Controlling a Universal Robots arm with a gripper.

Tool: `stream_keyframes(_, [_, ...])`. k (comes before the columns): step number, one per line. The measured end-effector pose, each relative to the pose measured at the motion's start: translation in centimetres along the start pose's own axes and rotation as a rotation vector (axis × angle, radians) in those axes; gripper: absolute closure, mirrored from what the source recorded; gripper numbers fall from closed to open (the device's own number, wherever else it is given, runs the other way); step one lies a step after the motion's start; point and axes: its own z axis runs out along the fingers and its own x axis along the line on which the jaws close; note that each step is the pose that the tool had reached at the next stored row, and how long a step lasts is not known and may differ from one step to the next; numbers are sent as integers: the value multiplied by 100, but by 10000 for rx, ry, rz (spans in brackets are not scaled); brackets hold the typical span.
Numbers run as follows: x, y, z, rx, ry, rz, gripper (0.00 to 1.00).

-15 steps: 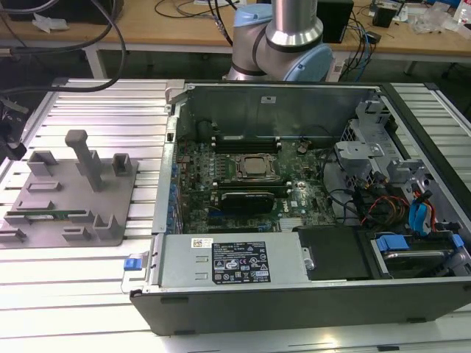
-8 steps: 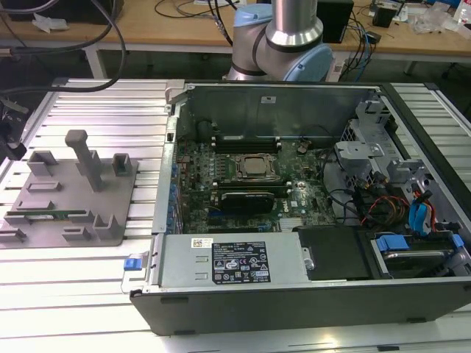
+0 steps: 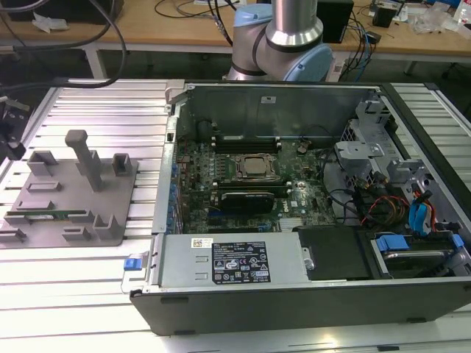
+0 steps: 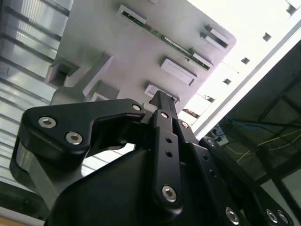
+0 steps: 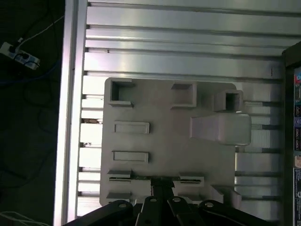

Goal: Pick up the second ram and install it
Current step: 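Pick up the second ram and move it above second insertion slot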

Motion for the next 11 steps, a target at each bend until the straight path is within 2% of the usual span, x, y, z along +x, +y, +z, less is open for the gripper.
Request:
stream_keyframes(4, [0, 0, 2, -26, 50, -1098, 92])
stream_keyframes(11, [0, 0, 10, -89, 173, -3831, 92])
